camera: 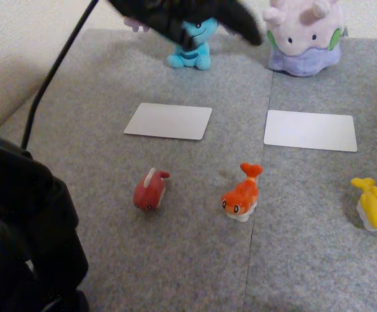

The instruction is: Wooper wants to eat egg sudhi, and Goomy wants to eat shrimp sushi

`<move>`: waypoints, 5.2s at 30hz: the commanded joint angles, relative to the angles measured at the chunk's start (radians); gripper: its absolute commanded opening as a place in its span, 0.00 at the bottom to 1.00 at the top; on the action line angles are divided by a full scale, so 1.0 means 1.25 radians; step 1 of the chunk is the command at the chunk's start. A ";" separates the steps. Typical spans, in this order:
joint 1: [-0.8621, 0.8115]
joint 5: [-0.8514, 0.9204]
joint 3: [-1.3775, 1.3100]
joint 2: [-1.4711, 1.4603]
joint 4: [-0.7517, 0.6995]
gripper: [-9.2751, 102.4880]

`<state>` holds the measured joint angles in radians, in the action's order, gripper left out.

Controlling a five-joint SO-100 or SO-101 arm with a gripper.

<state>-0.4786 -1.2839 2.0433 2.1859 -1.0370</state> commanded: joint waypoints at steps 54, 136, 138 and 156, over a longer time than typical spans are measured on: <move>-0.410 0.509 -0.729 -0.922 -0.263 0.11; -0.114 0.229 -0.596 -0.507 -0.530 0.40; -0.162 0.261 -0.553 -0.507 -0.529 0.40; -0.260 0.292 -0.053 -0.512 -0.076 0.40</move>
<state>-0.8007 -0.9143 1.9528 1.5033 -1.1796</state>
